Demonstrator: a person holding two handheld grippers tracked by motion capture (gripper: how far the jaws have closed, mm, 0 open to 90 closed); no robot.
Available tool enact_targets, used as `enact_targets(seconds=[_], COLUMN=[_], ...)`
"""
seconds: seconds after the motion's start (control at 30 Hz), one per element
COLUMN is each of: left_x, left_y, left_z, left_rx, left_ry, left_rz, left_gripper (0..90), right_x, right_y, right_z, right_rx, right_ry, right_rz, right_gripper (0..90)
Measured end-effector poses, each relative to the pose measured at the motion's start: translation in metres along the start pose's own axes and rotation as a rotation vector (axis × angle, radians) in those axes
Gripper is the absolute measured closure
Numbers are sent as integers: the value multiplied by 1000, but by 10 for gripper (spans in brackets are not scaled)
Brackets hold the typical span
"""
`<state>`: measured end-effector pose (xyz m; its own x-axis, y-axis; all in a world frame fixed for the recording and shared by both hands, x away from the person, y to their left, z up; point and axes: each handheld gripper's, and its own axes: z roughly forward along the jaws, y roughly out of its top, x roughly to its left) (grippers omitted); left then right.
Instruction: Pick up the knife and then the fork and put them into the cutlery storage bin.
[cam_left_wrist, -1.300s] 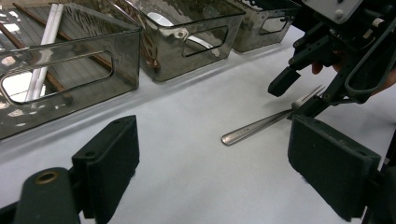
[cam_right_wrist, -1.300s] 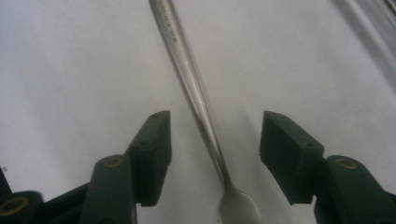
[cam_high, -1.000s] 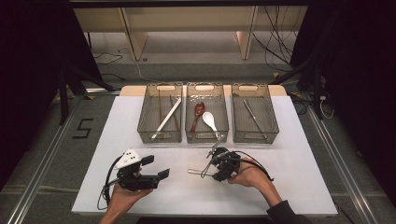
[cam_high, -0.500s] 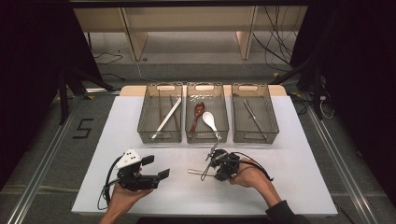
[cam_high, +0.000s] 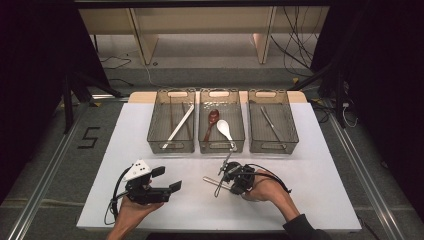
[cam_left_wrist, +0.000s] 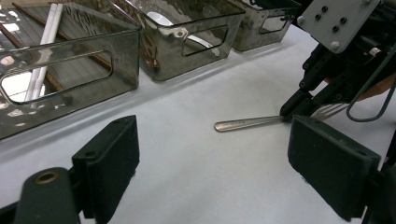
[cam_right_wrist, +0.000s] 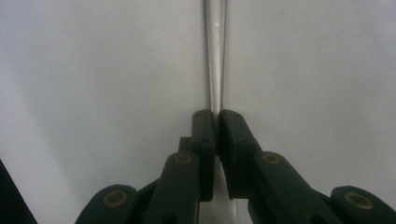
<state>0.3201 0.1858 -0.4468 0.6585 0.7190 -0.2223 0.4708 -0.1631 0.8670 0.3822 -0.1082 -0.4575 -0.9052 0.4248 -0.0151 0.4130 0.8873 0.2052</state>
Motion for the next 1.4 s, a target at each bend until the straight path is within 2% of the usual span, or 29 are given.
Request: enact_targets(seconds=[0.2, 0.53, 1.03, 1.4], left_x=[0, 0, 0, 0], left_y=[0, 0, 0, 0], left_z=[0, 0, 0, 0], left_rx=[0, 0, 1, 2], left_ry=[2, 3, 1, 2], left_rz=[1, 2, 1, 1], left_gripper=[163, 163, 163, 163], right_x=[-1, -7, -17, -27], right_y=[-1, -5, -14, -23], right_z=[-1, -8, -24, -41], right_rx=[-5, -57, -117, -176], right_ry=[0, -6, -14, -39], right_rz=[-8, 0, 76, 127], right_gripper=[851, 852, 853, 854])
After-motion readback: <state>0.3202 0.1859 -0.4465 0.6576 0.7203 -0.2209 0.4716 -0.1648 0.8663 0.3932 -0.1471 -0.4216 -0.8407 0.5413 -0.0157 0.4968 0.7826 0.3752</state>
